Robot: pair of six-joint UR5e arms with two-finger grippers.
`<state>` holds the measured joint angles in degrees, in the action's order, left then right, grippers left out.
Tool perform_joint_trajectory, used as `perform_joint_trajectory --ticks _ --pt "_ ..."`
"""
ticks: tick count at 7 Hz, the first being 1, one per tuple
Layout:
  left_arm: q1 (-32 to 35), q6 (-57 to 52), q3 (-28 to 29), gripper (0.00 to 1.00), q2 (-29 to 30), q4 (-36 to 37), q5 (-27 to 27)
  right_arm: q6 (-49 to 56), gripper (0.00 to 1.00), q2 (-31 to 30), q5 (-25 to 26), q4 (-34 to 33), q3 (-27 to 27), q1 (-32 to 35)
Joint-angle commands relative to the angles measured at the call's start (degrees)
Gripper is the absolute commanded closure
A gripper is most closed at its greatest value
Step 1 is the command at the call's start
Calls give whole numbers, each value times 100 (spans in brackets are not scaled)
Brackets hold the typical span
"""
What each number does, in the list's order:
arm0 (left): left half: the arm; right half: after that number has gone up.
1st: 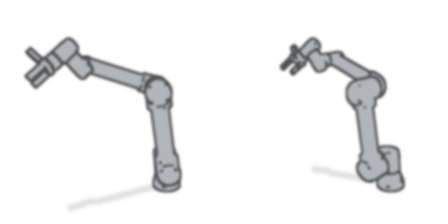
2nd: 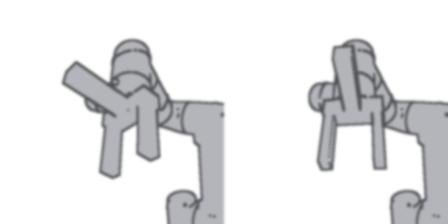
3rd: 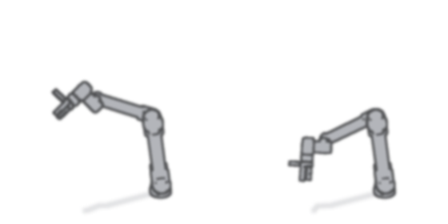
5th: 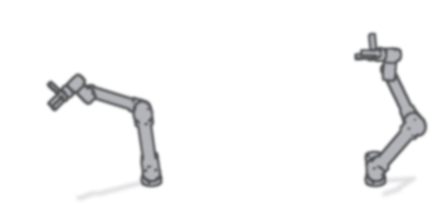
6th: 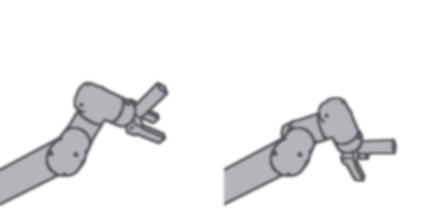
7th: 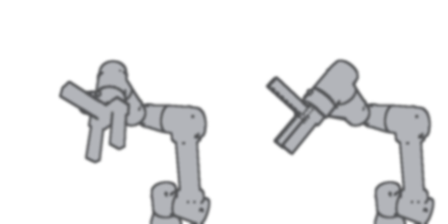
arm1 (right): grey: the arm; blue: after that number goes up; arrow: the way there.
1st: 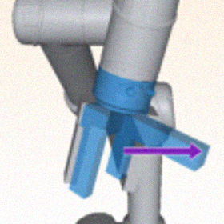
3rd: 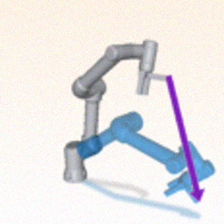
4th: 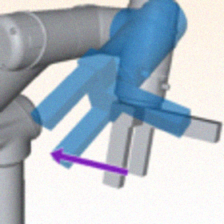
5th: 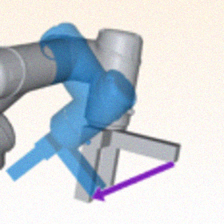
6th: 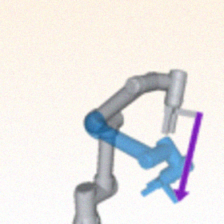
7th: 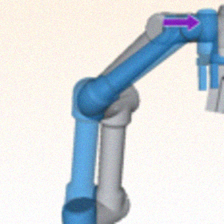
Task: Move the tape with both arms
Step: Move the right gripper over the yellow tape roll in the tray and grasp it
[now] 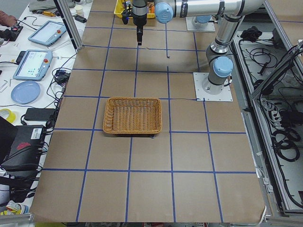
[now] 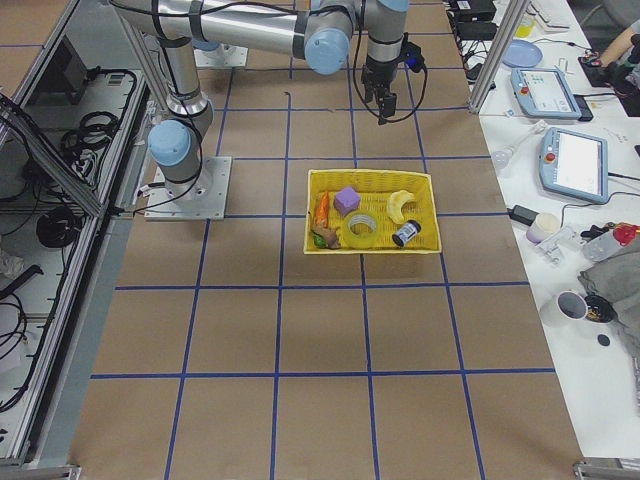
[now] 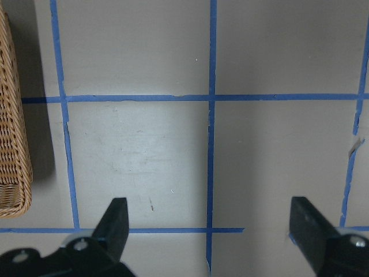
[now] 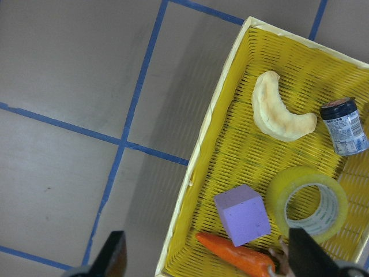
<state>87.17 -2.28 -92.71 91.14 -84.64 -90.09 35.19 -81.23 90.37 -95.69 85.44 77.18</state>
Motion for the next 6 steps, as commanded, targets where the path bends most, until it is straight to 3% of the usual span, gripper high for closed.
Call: perform_joint_trajectory --ticks 1,4,6 --pt "-7 0 -2 0 9 26 0 1495 0 361 -28 -238 139 -570" --pt "-7 0 -10 0 35 18 0 1952 0 1151 -28 -922 245 -1099" --pt "-7 0 -10 0 35 18 0 3774 0 1626 33 -1738 498 -1554"
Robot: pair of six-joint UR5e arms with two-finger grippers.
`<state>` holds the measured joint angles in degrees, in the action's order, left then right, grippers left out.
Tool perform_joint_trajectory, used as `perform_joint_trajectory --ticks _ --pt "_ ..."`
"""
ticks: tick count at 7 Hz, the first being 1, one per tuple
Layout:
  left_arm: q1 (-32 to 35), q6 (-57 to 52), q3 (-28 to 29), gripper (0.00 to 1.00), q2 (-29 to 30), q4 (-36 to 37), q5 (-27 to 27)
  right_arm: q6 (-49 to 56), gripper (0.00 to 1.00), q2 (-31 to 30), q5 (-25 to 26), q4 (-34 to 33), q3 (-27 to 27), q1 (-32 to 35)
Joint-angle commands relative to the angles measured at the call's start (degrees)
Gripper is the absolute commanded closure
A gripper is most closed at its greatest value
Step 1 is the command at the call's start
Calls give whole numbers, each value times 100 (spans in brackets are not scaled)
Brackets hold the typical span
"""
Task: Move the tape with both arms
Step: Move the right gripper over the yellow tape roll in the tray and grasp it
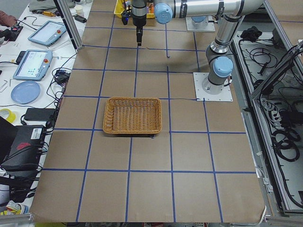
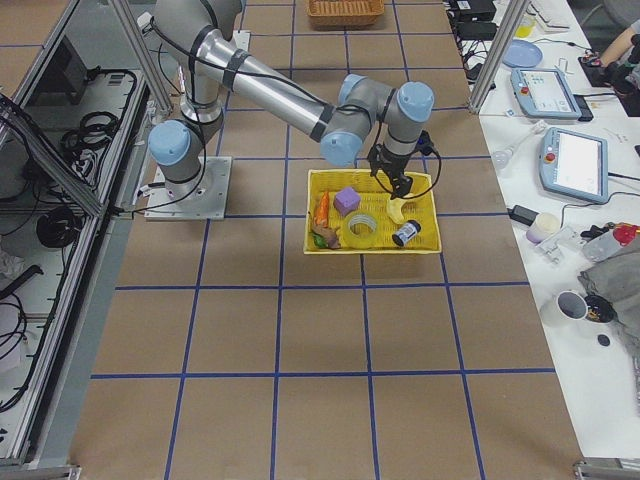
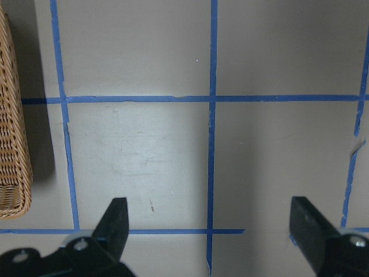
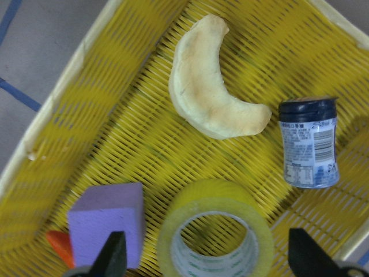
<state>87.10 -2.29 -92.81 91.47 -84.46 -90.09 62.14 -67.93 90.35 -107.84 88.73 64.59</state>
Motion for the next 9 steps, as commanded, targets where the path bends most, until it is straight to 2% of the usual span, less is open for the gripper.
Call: perform_joint_trajectory --ticks 1,2,3,4,5,6,8,9 --pt "0 0 0 0 3 0 0 1421 0 359 61 -1136 502 -385" --pt "0 0 0 0 3 0 0 1424 0 446 44 -1621 766 -395" --pt "0 0 0 0 3 0 0 1415 3 534 26 -1791 934 -412" --pt "0 0 -26 0 3 0 0 1424 35 561 131 -1793 1014 -412" --pt "0 0 -53 0 -15 9 0 1381 80 553 253 -1784 1050 -412" --pt "0 0 -70 0 -15 9 9 1354 100 535 255 -1775 1033 -412" --pt "0 0 -71 0 -15 17 9 1266 100 474 220 -1732 910 -412" --pt "0 0 -71 0 -15 18 9 1240 100 352 211 -1627 631 -412"
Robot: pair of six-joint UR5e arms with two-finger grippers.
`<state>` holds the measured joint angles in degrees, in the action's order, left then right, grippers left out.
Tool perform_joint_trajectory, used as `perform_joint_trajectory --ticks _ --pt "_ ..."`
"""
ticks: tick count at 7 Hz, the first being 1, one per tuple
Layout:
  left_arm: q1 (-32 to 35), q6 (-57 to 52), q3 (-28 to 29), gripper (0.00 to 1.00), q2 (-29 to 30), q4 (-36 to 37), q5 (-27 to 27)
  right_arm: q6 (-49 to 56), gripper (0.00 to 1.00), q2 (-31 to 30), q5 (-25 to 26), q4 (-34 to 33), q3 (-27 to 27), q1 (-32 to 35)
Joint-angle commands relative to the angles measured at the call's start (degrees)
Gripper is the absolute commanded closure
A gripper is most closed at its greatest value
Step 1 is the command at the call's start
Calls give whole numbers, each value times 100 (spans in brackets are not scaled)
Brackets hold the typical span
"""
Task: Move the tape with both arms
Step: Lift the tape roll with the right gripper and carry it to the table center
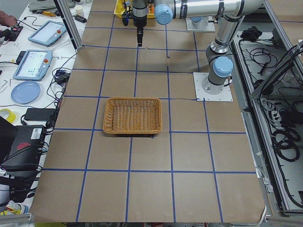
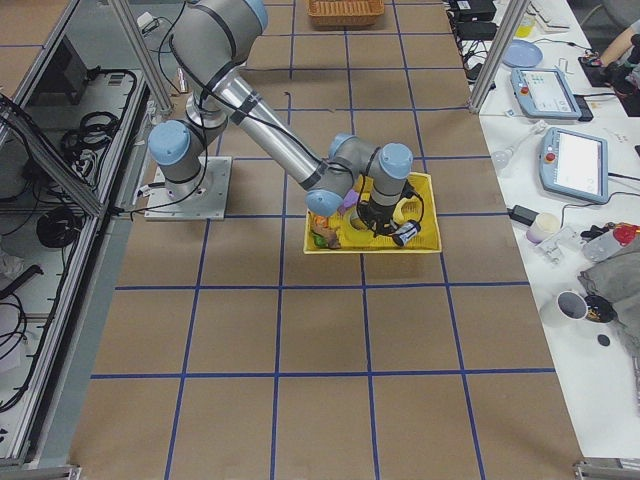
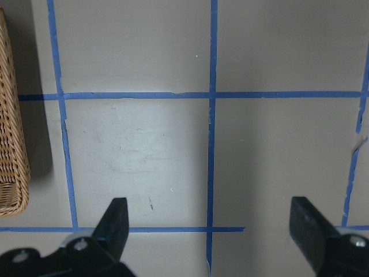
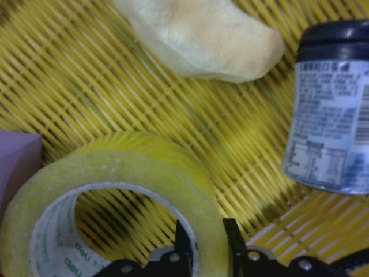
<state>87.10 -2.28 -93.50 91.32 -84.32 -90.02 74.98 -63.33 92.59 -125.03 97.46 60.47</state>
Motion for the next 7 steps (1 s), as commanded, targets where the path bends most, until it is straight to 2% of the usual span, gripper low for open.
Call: perform_joint_trajectory --ticks 1,2,3,5,7 --pt "0 0 -2 0 -1 3 2 -211 100 -187 -39 606 -715 61" --pt "0 0 -2 0 -1 3 2 -795 100 -292 -57 1394 -1277 253" --pt "0 0 -2 0 -1 3 2 -1602 100 -302 -101 1829 -1700 760" --pt "0 0 -2 0 17 3 11 -3096 100 -223 -249 1816 -1880 2032" --pt "9 -9 -11 0 26 3 11 -5990 100 99 -294 1720 -1958 3282"
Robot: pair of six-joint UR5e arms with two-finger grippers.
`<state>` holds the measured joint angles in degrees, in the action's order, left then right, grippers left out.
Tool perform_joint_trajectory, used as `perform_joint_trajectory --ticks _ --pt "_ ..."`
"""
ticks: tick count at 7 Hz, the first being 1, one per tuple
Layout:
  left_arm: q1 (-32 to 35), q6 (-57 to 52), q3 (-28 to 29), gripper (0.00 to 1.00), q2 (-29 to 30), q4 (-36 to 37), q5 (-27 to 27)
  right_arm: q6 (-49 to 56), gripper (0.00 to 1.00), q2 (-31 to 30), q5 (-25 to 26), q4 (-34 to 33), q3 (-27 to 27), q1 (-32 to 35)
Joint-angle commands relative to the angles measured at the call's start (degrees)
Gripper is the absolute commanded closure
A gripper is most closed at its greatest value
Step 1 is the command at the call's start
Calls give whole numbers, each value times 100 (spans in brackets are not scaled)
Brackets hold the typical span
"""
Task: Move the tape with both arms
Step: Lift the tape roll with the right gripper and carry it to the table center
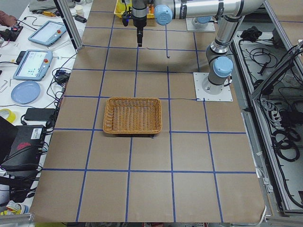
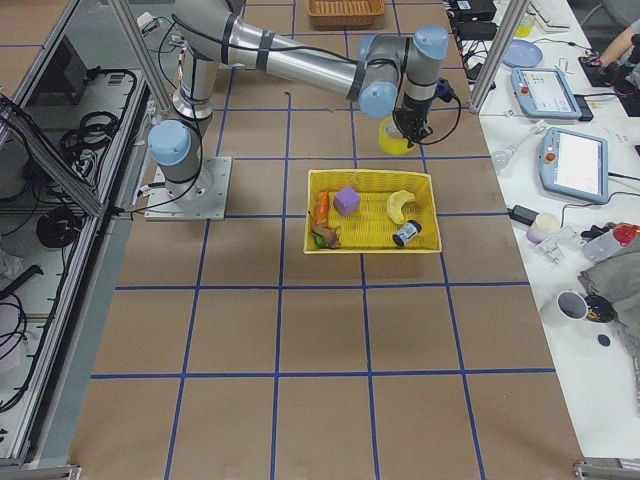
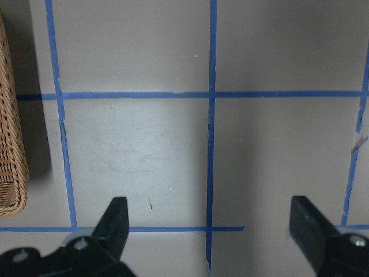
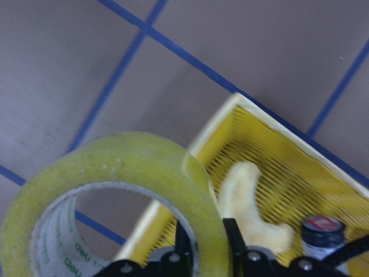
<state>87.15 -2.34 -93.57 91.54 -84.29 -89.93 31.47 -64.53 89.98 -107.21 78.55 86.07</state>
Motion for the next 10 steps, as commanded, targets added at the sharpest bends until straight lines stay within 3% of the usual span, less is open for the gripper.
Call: perform_joint_trajectory --ticks 1,2,5,10 --pt "3 -3 -3 0 4 0 1 -2314 100 518 -33 -133 -276 1223" --pt "-5 -3 -3 0 4 0 1 -3121 100 669 -33 -143 -339 1637" --pt "-5 -3 6 0 4 9 -7 -3804 100 960 -418 -266 -253 2262" --pt "-5 -3 -3 0 4 9 1 -4000 100 1110 -429 -756 186 2906"
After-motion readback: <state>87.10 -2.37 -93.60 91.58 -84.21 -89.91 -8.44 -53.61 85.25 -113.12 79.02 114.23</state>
